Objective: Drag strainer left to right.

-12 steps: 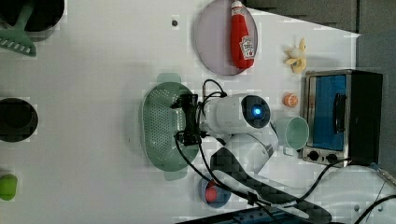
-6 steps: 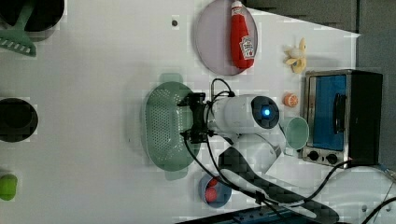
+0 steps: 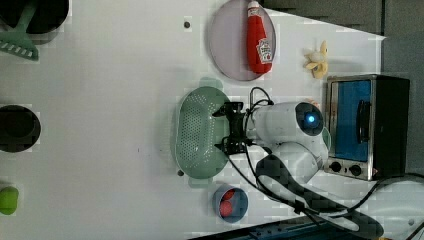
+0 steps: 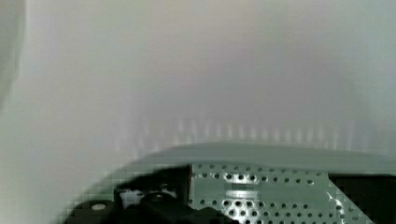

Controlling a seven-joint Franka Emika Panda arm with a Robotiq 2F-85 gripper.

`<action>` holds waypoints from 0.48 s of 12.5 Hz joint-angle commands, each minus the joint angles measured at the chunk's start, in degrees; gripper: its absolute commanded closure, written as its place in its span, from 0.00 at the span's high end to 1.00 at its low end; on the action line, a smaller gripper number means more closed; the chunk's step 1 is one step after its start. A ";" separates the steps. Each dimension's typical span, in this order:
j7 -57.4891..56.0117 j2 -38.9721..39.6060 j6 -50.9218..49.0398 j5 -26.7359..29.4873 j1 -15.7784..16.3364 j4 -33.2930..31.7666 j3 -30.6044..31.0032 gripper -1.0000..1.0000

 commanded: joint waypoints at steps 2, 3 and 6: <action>-7.36 -1.55 1.25 -0.46 -3.66 -0.40 -1.84 1.00; -8.28 -1.59 1.26 -0.46 -4.37 -0.53 -2.23 1.00; -12.04 -2.11 1.21 -0.46 -6.35 -0.91 -3.50 1.00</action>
